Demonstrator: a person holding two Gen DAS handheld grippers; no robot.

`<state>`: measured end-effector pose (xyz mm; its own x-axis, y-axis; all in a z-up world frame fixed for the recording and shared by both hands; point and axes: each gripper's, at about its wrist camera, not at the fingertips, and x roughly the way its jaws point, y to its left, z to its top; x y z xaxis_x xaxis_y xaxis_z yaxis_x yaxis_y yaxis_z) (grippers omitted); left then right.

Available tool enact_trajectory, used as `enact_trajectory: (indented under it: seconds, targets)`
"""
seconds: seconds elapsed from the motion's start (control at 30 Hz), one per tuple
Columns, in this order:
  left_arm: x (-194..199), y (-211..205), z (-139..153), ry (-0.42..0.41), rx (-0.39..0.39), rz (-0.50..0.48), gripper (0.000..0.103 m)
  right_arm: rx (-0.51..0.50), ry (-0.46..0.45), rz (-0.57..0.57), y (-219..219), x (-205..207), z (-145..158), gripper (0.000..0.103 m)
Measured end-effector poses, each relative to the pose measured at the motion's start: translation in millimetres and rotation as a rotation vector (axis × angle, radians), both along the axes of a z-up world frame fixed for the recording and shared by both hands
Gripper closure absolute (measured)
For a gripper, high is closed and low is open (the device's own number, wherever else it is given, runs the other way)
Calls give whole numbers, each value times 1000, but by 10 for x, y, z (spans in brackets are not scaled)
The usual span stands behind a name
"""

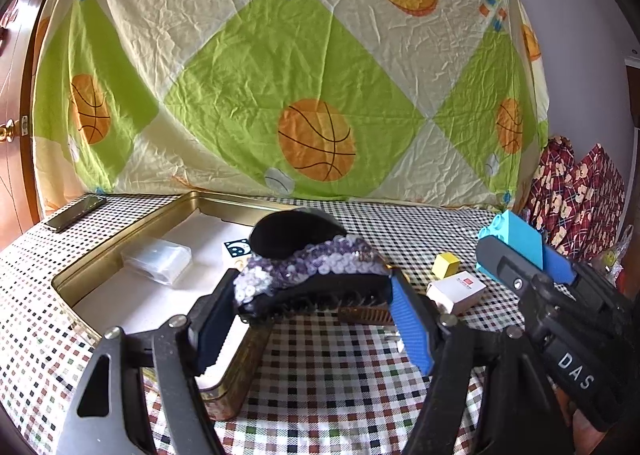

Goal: Organize rigid objects
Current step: 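Lower the hair clip into the tin with the left tool while the right holds the blue cube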

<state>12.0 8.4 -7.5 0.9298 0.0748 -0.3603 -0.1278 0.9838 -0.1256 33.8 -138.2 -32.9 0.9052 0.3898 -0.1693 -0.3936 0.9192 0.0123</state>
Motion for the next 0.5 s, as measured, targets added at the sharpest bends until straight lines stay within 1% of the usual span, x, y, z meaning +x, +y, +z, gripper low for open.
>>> enact_trajectory:
  seconds: [0.3,0.5]
  targets:
    - [-6,125,6,3,-12,14,30,-2,7,24,69,2,-5,48]
    - [-20,167,16,-1,-12,5,30,2,12,46,104,-5,-9,48]
